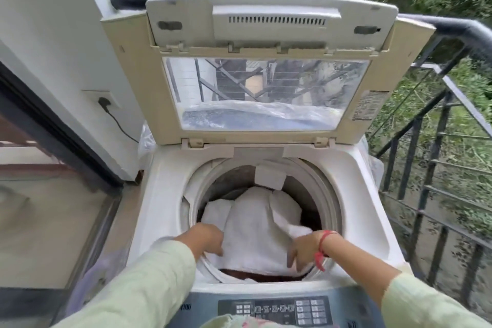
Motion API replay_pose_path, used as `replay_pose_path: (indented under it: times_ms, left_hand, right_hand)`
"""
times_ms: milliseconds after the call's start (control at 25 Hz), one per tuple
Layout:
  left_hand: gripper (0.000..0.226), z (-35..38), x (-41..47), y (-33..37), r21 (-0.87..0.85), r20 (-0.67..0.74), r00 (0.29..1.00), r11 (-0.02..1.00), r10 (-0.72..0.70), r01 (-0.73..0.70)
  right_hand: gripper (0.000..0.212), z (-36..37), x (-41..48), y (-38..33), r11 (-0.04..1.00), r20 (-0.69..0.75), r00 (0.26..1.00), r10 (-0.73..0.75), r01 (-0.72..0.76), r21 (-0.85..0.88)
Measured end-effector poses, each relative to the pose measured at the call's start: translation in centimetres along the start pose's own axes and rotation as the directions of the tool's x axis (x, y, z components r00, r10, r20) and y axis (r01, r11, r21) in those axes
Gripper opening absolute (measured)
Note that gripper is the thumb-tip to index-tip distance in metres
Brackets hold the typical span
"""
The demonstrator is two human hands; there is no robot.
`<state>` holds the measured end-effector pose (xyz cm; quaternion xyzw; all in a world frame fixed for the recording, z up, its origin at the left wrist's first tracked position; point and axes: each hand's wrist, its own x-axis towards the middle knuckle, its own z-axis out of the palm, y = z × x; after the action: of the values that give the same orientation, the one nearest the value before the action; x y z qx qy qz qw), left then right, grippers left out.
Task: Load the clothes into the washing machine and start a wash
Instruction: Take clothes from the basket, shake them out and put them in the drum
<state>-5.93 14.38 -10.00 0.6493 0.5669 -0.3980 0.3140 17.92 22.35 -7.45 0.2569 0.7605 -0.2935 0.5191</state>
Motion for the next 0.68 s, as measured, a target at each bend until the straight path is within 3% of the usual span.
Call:
replay_pose_path:
  times_ms: [80,160,240,320,400,480,520,600,680]
  left_hand:
    - [0.045,-0.6,0.2,0.6,-0.134,-0.093,0.993,0.988,0.067,-0.079]
    - [0.040,-1.6,-0.4,0.2,-0.236,-0.235,0.967,0.959,0.097,-0.153]
    - [0.034,-2.2,-2.1,-0.7,-0.364,-0.406,0.912,0.904,0.061,-0.223]
    - [0.027,-2.0,-5.5,-2.1,-0.497,-0.678,0.731,0.781,-0.078,-0.378]
    - [0.025,-1.0,-9.6,-4.0,-0.579,-0.811,0.458,0.608,-0.363,-0.544]
    - [0.029,2.5,-13.7,-6.6,-0.584,-0.758,0.190,0.519,-0.624,-0.624]
    - [0.030,4.9,-15.3,-8.0,-0.601,-0.681,0.106,0.471,-0.725,-0.645]
    - [0.032,10.3,-18.2,-10.4,-0.651,-0.498,0.035,0.347,-0.866,-0.674]
    - [0.029,16.6,-20.1,-12.6,-0.740,-0.354,0.045,0.250,-0.934,-0.624]
  right_hand:
    - [0.048,0.0,0.6,-1.0,0.999,-0.013,1.000,0.024,-0.024,0.032]
    - [0.045,-0.9,0.2,-1.5,0.998,-0.192,0.981,0.012,-0.001,0.059]
    - [0.040,-2.1,-1.4,-2.2,0.995,-0.403,0.915,-0.017,0.055,0.083]
    - [0.034,-3.9,-3.3,-3.6,0.984,-0.607,0.794,-0.034,0.132,0.117]
    - [0.026,-5.4,-5.7,-6.0,0.921,-0.799,0.602,0.000,0.311,0.234]
    - [0.023,-6.6,-7.6,-10.7,0.784,-0.898,0.440,0.015,0.552,0.284]
    - [0.021,-7.0,-8.5,-13.5,0.717,-0.923,0.384,-0.012,0.647,0.260]
    - [0.019,-7.6,-9.1,-19.6,0.593,-0.935,0.336,-0.117,0.779,0.206]
    - [0.018,-7.9,-8.1,-26.0,0.519,-0.872,0.401,-0.281,0.828,0.214]
